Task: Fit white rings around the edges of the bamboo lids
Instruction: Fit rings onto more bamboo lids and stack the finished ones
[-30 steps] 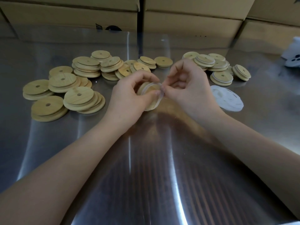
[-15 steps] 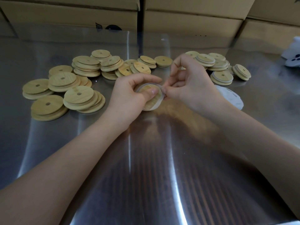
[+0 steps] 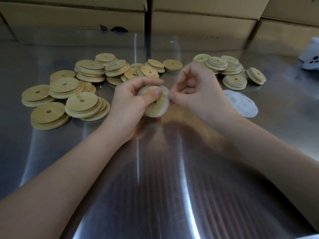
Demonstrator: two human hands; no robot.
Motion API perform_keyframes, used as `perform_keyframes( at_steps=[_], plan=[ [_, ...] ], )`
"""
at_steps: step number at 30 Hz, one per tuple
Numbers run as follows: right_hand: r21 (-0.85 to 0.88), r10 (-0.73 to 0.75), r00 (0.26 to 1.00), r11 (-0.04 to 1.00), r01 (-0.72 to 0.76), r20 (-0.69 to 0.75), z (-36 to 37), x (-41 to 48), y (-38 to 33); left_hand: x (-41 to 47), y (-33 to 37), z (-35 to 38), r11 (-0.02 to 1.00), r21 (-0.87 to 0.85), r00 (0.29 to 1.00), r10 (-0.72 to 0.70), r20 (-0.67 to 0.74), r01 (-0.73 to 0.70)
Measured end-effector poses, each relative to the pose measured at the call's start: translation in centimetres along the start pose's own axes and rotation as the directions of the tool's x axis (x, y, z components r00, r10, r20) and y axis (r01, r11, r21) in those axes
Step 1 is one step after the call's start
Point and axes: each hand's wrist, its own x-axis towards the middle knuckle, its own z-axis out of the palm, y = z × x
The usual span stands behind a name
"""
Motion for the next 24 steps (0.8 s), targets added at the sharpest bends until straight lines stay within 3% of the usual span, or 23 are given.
perform_keyframes(
  at_steps=[4,9,15,20,24],
  plan=[
    [0.080,0.021,1.000,0.997,-0.021,-0.001,0.6,-0.3,0.1,0.0,0.0,-0.1,1.000,-0.030,0.999,0.000,-0.034,-0.001],
    [-0.065,-0.113,0.989,0.992,0.107,-0.099,1.4,-0.9,0.0,0.0,-0.3,-0.1,1.000,0.008,0.999,0.027,-0.038,-0.027],
    [-0.245,-0.269,0.957,0.940,0.236,-0.111,1.9,-1.5,-0.4,-0.1,-0.4,0.0,0.997,0.006,0.995,0.078,-0.066,-0.078],
    [-0.040,-0.081,0.984,0.996,0.076,-0.158,1.1,-0.5,-0.3,0.1,-0.1,0.0,0.999,-0.007,0.997,0.048,-0.060,-0.048],
    [0.130,0.040,0.995,0.991,-0.028,-0.092,0.4,0.2,-0.2,0.2,0.1,-0.1,0.999,-0.033,0.999,0.012,-0.042,-0.014]
  ],
)
